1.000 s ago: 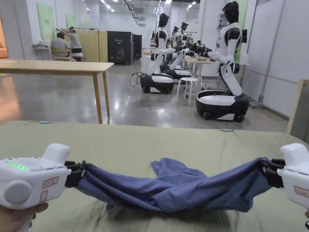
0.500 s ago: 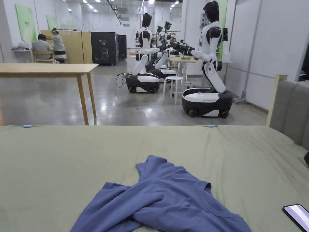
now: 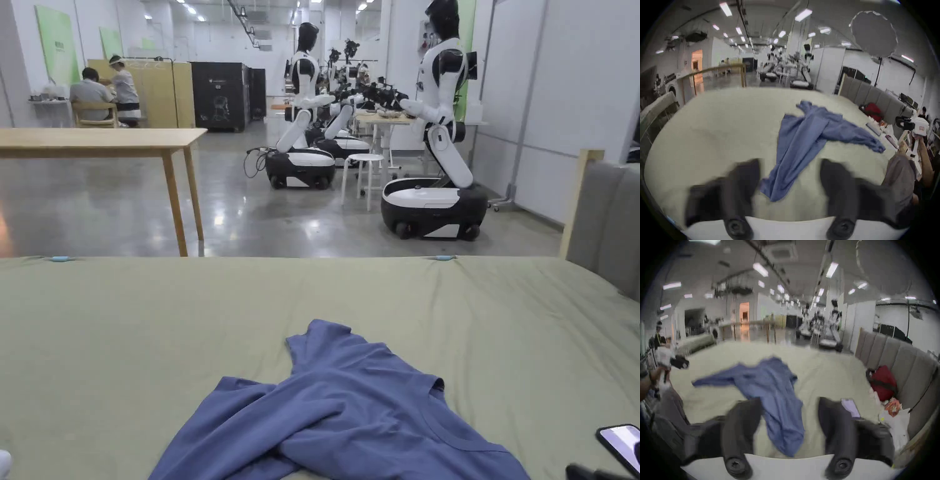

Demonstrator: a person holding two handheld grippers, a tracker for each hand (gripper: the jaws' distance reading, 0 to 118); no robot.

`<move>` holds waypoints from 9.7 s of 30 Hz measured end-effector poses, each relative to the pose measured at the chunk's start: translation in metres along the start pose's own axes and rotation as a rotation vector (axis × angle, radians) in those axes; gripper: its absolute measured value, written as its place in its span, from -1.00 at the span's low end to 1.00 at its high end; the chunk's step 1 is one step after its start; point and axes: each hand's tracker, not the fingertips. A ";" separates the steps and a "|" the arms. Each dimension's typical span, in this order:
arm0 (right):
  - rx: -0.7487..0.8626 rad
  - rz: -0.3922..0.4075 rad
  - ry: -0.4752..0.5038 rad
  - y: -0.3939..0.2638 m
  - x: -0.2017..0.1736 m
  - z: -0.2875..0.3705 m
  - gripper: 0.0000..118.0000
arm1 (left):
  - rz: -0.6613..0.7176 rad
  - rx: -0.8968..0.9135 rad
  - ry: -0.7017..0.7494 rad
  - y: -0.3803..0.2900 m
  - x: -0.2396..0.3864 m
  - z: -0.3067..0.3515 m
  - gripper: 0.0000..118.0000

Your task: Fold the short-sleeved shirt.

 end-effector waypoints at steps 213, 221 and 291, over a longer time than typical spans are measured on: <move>-0.040 -0.189 0.000 -0.030 -0.025 0.076 -0.77 | 0.177 0.053 -0.044 -0.048 -0.012 0.068 -0.93; -0.026 -0.187 -0.020 -0.028 -0.041 0.088 -1.00 | 0.243 0.075 0.034 -0.067 -0.022 0.078 -1.00; -0.464 -0.050 0.151 0.009 -0.002 -0.100 -0.87 | 0.035 0.065 -0.043 0.006 -0.043 -0.028 -0.91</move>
